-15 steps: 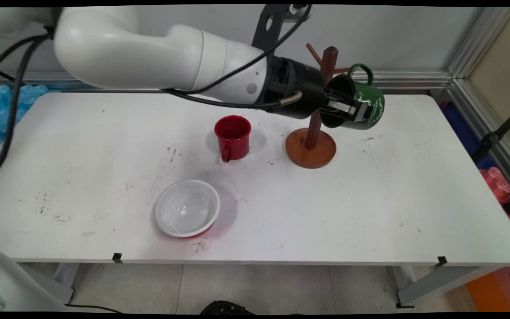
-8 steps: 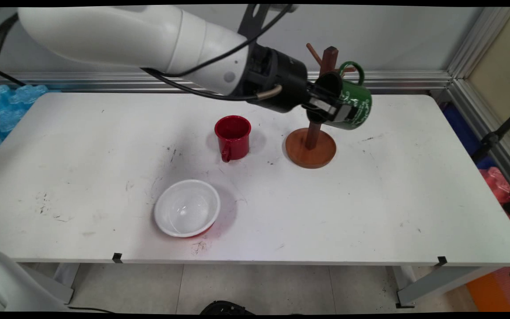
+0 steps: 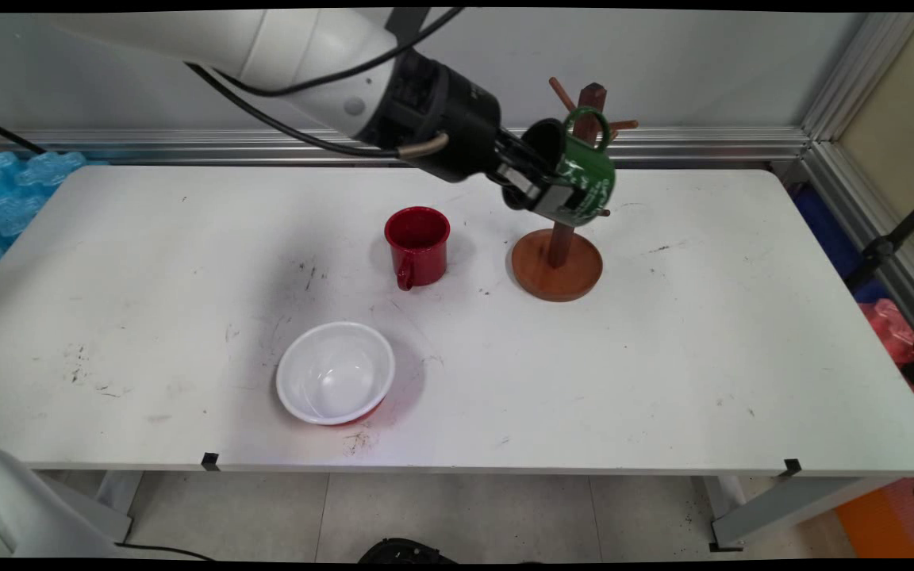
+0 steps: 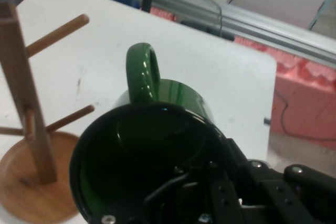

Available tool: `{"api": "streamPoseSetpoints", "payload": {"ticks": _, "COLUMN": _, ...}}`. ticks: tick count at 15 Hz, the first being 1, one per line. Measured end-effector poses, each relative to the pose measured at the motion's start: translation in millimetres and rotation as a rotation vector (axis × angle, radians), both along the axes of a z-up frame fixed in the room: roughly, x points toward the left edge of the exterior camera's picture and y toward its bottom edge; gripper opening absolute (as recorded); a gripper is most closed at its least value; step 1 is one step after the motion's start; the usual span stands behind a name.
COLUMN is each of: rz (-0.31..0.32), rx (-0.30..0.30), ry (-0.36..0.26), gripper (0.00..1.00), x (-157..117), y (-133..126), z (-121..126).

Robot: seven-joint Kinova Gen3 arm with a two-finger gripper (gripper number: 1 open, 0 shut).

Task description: Place the picked object on the table

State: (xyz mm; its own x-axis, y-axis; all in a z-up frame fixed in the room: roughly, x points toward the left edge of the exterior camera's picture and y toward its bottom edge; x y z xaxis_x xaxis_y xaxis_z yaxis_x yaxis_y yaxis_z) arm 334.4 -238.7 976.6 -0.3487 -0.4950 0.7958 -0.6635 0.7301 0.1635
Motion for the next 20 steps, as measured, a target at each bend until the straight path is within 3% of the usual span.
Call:
{"api": "streamPoseSetpoints", "payload": {"ticks": 6, "rz": -0.011, "rx": 0.003, "ry": -0.129, "gripper": 0.00, "x": 9, "y": -4, "z": 13}}
{"api": "streamPoseSetpoints", "payload": {"ticks": 12, "rz": 0.022, "rx": 0.020, "ry": -0.313, "gripper": 0.00, "x": 6, "y": -14, "z": 19}}
{"api": "streamPoseSetpoints", "payload": {"ticks": 20, "rz": 0.051, "rx": 0.113, "ry": -0.508, "gripper": 0.00, "x": -22, "y": -22, "z": 1}}
